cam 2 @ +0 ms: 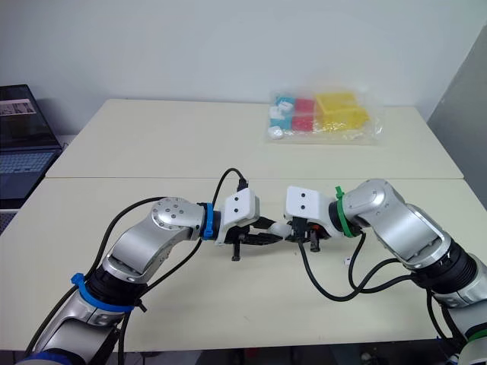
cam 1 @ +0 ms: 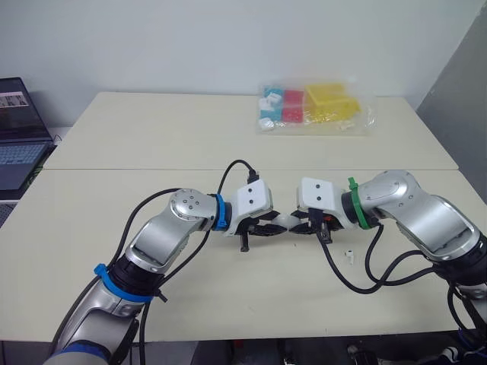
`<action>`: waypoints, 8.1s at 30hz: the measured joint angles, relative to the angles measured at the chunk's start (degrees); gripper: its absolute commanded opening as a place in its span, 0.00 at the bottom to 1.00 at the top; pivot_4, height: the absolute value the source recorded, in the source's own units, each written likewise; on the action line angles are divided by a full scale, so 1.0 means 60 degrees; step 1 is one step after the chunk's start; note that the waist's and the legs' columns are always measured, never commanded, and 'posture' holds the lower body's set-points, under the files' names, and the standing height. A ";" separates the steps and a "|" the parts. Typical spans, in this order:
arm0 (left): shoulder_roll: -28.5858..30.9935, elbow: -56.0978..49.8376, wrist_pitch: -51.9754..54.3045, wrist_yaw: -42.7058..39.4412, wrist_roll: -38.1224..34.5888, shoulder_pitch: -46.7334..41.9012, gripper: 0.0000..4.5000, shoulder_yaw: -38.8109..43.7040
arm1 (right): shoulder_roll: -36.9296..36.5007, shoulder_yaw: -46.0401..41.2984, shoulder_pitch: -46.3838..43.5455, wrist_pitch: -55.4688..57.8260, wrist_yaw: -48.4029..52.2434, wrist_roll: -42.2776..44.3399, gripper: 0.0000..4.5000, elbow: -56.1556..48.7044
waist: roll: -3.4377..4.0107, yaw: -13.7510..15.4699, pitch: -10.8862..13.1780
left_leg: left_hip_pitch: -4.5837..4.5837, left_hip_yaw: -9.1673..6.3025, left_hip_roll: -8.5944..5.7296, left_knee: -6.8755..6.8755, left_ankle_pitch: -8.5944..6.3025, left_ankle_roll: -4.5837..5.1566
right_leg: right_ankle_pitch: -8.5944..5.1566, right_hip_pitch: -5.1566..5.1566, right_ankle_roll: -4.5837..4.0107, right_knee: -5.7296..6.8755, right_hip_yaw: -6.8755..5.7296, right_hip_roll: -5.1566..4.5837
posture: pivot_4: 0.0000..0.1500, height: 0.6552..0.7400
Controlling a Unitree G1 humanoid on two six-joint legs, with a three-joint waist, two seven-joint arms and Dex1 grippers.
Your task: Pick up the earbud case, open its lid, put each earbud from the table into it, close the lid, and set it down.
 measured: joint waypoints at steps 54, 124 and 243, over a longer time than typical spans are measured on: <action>-0.0717 0.0686 -0.2592 -0.0371 -0.1238 0.2870 0.18 0.1618 | 0.0811 -0.2921 0.1195 -0.1189 -0.0261 0.1186 0.80 -0.0458 | 0.0002 -0.0002 0.0001 | 0.0003 -0.0015 0.0005 0.0048 0.0001 -0.0001 | 0.0007 0.0008 -0.0016 0.0042 -0.0005 -0.0005 | 1.00 1.00; -0.0220 0.0505 -0.3098 0.0393 -0.1164 0.3798 0.18 0.2662 | -0.2321 -0.3220 0.6602 -0.3947 -0.0908 -0.0972 0.09 0.0494 | 0.0007 0.0108 0.0038 | 0.0000 -0.0022 0.0000 -0.0027 -0.0005 0.0002 | -0.0035 0.0002 -0.0053 -0.0016 -0.0020 0.0000 | 1.00 1.00; -0.0865 -0.0198 -0.1032 0.1607 -0.2878 0.2562 0.18 0.3093 | 0.4896 -0.2846 0.4167 -0.4632 -0.4562 -0.0081 0.09 -0.0489 | 0.0010 0.0106 0.0042 | 0.0005 -0.0040 0.0007 0.0036 -0.0003 0.0000 | -0.0017 0.0012 -0.0036 0.0050 -0.0015 0.0016 | 1.00 1.00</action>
